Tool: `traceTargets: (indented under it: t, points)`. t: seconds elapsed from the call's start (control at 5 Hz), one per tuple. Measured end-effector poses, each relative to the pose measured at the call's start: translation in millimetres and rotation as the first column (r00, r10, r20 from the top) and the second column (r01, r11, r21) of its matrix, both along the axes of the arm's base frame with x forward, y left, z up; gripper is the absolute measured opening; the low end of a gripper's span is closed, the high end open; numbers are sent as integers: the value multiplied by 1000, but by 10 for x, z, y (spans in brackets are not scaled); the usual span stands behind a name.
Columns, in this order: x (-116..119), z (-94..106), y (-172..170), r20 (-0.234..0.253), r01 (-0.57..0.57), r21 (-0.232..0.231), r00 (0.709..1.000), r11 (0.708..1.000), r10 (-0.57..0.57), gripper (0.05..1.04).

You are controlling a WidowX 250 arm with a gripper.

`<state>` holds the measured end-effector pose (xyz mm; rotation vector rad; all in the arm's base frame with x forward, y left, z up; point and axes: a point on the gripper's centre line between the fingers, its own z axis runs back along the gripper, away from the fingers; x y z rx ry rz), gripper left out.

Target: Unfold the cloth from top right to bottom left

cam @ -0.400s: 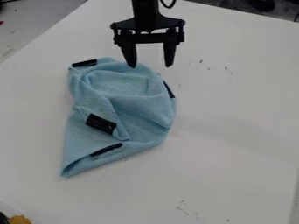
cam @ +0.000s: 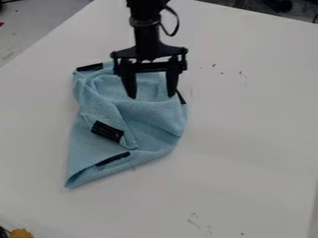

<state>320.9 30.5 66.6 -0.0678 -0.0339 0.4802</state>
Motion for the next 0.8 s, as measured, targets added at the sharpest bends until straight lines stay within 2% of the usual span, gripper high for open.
traceTargets:
  t: [0.2,0.4,0.8]
  points:
    - [-253,-52,178,-15,-112,1,994,994,112,1000]
    - [-448,-190,273,-62,-167,1,984,986,166,1000]
    - [-569,-243,424,-69,-213,10,975,977,213,1001]
